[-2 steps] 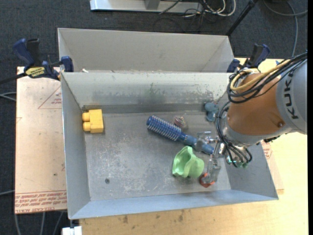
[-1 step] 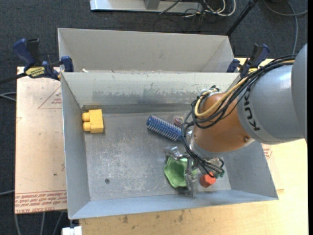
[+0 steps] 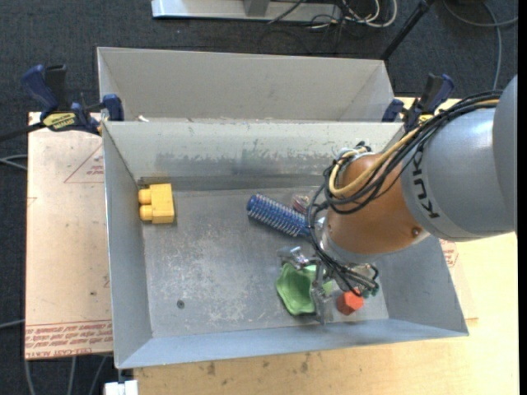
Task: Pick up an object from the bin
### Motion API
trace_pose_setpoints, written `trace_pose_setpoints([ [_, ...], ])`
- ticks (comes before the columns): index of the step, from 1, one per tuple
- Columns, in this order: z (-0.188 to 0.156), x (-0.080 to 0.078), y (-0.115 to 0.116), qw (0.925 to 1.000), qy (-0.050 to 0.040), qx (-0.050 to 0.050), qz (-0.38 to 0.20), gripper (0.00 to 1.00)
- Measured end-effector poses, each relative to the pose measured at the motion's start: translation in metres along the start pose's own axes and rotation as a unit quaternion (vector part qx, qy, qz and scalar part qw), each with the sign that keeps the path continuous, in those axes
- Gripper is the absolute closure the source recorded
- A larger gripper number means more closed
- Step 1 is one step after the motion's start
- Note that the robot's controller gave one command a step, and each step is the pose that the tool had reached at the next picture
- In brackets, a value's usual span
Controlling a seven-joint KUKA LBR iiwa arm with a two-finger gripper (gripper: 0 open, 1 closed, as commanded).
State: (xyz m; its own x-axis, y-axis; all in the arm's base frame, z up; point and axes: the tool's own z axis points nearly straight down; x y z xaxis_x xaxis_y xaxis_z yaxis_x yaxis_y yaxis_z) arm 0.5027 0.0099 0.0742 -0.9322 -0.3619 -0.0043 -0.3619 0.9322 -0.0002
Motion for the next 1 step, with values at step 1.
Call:
trace_pose_setpoints([
  [1,-0.1667,0.0181,-0.0439,0.9973,-0.0021,0.002,-0.073,1.00],
])
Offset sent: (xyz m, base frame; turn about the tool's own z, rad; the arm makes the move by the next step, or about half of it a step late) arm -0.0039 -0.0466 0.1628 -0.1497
